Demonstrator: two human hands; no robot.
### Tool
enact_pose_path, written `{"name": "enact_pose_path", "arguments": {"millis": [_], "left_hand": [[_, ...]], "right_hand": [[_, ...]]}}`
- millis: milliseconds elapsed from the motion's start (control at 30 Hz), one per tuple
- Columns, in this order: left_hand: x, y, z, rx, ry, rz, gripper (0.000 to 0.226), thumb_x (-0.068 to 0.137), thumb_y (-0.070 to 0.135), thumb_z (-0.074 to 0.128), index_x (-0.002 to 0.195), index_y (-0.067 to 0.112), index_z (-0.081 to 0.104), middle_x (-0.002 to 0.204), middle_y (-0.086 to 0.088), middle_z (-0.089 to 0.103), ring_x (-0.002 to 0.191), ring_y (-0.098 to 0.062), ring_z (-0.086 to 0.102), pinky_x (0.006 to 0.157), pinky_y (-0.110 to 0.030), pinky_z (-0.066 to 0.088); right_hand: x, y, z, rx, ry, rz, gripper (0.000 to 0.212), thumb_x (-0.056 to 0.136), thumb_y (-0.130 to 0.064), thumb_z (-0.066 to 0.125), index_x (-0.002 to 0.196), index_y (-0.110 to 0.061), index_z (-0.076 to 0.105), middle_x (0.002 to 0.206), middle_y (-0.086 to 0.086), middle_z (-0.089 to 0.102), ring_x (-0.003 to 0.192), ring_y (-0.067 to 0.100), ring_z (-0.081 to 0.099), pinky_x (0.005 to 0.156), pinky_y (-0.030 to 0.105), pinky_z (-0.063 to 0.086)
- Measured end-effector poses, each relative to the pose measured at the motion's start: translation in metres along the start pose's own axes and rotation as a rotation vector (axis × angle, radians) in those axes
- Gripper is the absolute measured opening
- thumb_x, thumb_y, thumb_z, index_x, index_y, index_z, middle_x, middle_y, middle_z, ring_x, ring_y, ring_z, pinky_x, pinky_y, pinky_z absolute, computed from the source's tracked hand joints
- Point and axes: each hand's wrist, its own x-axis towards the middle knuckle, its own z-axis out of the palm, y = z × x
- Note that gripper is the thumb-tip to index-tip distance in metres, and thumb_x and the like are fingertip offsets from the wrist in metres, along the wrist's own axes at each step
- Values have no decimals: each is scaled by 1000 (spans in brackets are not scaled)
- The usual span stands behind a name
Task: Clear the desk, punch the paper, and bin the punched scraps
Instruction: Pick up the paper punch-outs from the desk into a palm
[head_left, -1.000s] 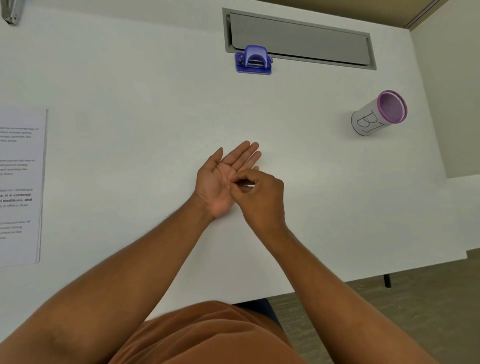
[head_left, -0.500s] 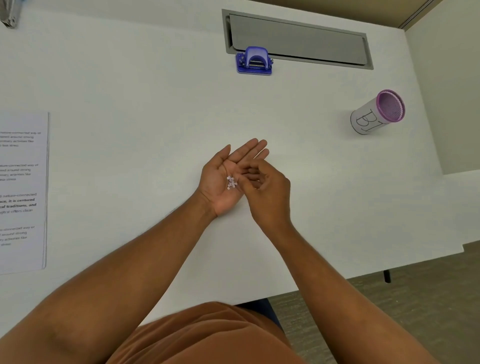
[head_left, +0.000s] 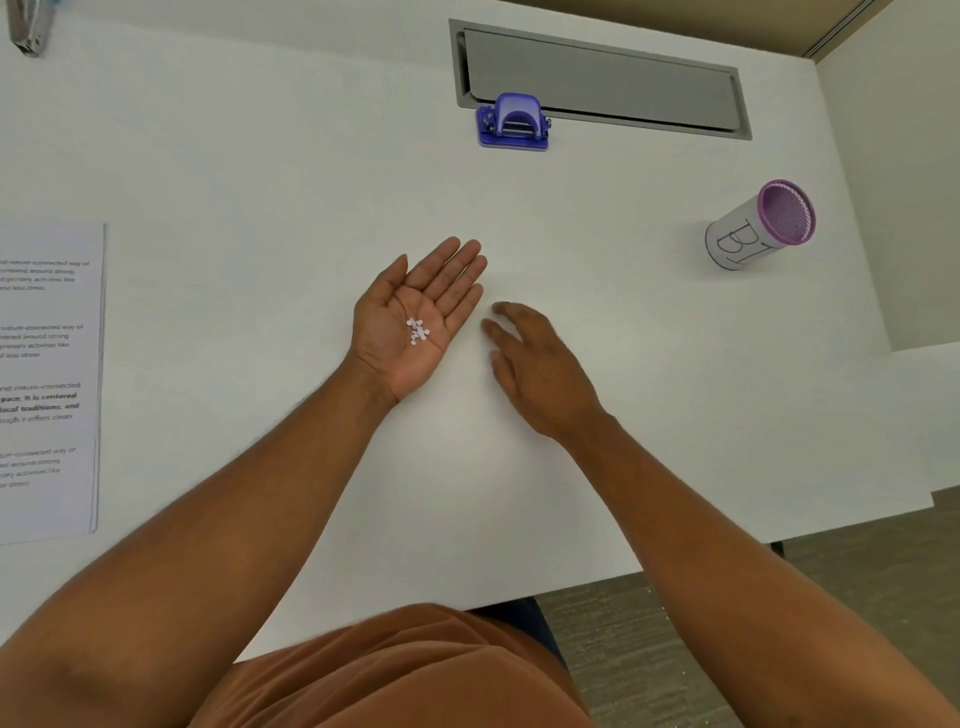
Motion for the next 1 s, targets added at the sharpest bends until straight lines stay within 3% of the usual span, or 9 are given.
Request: {"name": "enact_pose_path", "arguments": {"millis": [67,167,367,500,600,667,833,900,1000], "left_hand": [[-1,-2,-2,7,-4,0,54,113,35,33,153,2,49,159,-19,52,148,-32,51,126,-44,37],[-2,-4,-4,17,-6,0,54,113,35,33,152,2,50,158,-18,54,147,-32,52,126,-44,37],[-4,-12,-4,19,-13,-20,53,113,34,33,150,1,53,157,-18,54,147,-31,52,125,-43,38],[-3,-19,-3,30,-15,-42,53,113,34,33,150,1,53,157,-18,54,147,-31,52,126,-43,38],[-2,-27,-4,40,-12,-61,53,113,34,34,150,1,53,157,-18,55,147,-31,52,125,-43,39],[-2,-30,-5,50,-5,-67,53,113,34,34,151,1,52,157,-18,55,147,-31,52,125,-43,39],[-1,-35,-6,64,1,-79,52,113,34,34,150,2,54,157,-18,55,147,-31,52,127,-44,36],[-2,-38,-7,60,6,-85,52,113,33,34,149,1,54,157,-19,55,147,-31,52,127,-44,35],[-3,-40,-7,56,-3,-88,53,113,33,34,149,1,55,157,-19,55,147,-32,52,127,-44,35]], "right_hand": [[-5,1,1,-52,-31,-58,45,106,-21,56,146,-1,55,154,16,50,146,32,43,120,39,38],[-24,10,2,-135,28,-96,40,102,-13,63,138,5,61,144,21,60,135,35,57,110,41,49],[-65,30,4,-100,104,-11,34,101,-5,62,133,5,64,136,20,64,128,33,61,105,40,54],[-57,30,6,85,268,248,38,102,2,51,139,-2,61,140,14,59,134,27,54,117,36,42],[-46,24,6,106,198,335,49,100,5,46,148,-3,52,149,14,51,141,28,46,122,29,31],[-44,16,11,43,130,260,52,97,5,50,149,-1,50,150,17,50,142,31,45,118,27,30],[-52,-7,20,-111,130,217,40,95,-4,68,133,8,61,128,22,62,120,37,62,90,38,58],[-58,-15,22,-138,134,229,35,98,-6,66,130,7,62,123,20,63,114,36,63,83,39,60],[-63,-23,20,-28,87,321,33,97,9,53,129,6,59,122,20,58,113,36,57,82,46,58]]}}
